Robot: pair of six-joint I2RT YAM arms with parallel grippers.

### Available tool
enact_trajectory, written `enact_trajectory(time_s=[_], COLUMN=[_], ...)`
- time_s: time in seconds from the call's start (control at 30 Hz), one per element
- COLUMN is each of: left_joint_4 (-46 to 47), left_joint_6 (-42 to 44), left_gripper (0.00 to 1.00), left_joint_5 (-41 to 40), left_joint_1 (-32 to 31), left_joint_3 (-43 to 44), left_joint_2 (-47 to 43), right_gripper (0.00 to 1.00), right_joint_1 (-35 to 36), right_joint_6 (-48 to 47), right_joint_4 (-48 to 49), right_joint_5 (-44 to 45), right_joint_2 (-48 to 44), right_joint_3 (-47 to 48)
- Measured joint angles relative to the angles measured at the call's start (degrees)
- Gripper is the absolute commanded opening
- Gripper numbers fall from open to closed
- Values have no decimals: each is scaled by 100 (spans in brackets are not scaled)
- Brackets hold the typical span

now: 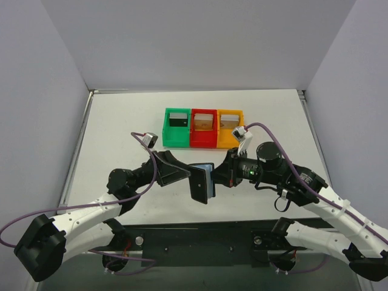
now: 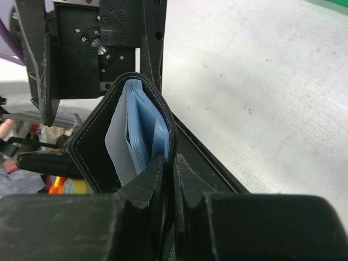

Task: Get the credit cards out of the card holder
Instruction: Open the card holder at the center of the board.

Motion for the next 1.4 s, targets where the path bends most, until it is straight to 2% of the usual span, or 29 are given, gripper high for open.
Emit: enact_trajectory(time_s=[0.27,0.6,1.17,1.23,1.4], left_joint_4=[-868,-1628,-1698,-1696,-1698], left_joint_6=[529,1023,1102,1121,1207], left_gripper=[84,84,84,82,67], left_joint_5=[-2,-125,-267,-304,-378], left_joint_1=[-201,-267,-299,-313,-372], left_joint_3=[149,190,2,2,-4], left_joint_2=[79,13,-9,-9,-7], right_gripper=[0,0,0,0,0], right_joint_1=[448,704,837,852,852], right_joint_6=[-396,-490,-498,-498,-496], right_joint_4=[-1134,-1794,-2129,-2129,-2129], right_joint_5=[953,1912,2376,2378,2376], right_joint_2=[538,708,772,798,839], right_joint_3=[726,1043,1198,1198,1200])
